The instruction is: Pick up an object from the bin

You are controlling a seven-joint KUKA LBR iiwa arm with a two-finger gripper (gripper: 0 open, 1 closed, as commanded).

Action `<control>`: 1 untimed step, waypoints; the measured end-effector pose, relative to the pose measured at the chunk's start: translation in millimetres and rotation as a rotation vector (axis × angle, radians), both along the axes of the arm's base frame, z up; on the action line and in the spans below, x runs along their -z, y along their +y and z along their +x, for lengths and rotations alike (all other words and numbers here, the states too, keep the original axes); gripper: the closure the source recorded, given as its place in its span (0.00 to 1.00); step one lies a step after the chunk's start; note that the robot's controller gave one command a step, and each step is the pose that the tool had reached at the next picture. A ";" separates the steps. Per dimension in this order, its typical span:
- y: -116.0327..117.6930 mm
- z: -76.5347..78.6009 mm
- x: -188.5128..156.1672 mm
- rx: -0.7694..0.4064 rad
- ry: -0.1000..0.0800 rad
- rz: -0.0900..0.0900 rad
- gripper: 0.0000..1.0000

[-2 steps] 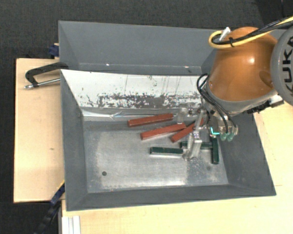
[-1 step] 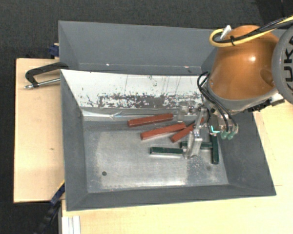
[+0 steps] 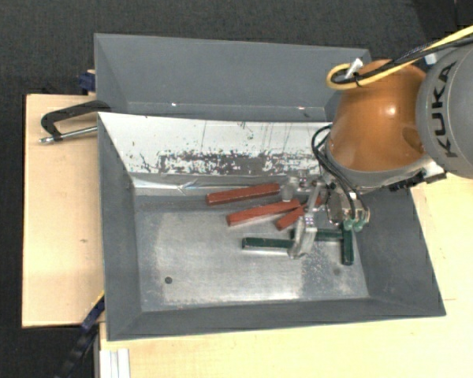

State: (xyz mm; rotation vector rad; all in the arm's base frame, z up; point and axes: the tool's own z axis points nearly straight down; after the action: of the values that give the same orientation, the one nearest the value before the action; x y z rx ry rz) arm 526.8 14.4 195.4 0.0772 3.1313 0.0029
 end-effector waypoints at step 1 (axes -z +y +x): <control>-11.6 -10.7 53.2 -0.033 0.008 -0.001 0.00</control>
Offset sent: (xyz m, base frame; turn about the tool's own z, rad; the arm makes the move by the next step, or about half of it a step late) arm 0.0424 -0.0519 -0.1254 0.0211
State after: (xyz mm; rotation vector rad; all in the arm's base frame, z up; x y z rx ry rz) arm 516.1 2.9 142.2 0.0249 3.1399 0.0015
